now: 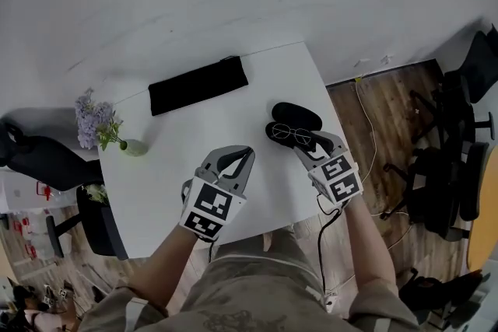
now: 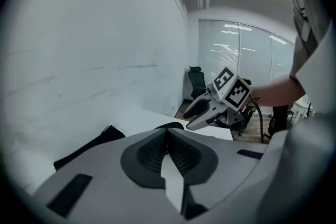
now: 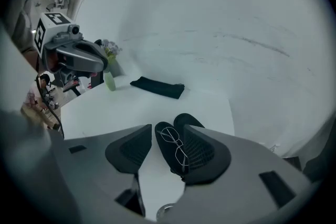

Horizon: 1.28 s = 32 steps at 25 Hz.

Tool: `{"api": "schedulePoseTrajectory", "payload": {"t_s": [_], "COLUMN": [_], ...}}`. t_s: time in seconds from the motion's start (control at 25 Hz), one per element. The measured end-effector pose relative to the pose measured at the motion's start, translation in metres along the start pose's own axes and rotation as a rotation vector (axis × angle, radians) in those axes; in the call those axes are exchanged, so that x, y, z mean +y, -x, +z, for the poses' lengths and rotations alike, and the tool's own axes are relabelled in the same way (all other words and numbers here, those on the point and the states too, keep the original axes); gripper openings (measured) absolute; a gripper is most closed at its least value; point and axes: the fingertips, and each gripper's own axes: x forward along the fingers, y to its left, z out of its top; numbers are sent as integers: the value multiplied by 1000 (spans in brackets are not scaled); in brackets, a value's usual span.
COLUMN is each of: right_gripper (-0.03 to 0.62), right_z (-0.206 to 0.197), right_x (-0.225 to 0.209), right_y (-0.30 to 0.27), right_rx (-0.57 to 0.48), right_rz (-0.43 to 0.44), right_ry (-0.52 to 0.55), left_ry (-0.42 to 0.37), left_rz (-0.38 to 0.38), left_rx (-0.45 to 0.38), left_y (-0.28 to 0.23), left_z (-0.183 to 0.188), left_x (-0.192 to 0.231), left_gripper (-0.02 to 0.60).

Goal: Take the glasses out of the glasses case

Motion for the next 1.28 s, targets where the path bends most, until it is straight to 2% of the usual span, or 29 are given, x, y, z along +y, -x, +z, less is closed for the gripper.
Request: {"api": "schedulePoseTrajectory", "payload": {"t_s": [0.24,0.56,1.0,1.08,1.28], "right_gripper": [213,212,188,133,131], "right_z": [-27,-69,-72,-72,-68], "right_x": [-13,-18,-16,-14,-14], "right_y": [-56,-103,-110,-109,-106], "right_rx": [145,283,255,252,243], "right_rz": [93,126,154,157,159], "right_ry": [106,280,334,340,277], "left_ry": [43,74,105,112,107], "left_rz": [20,31,58,57,59], "left_rx": [54,111,145,143,144], "left_y": [-22,-41,-42,-42,-39], "left_z": [-20,-44,-61,-60,-59], "left_x": [9,6,2,-1,-7], "left_gripper": [17,17,17,17,17]}}
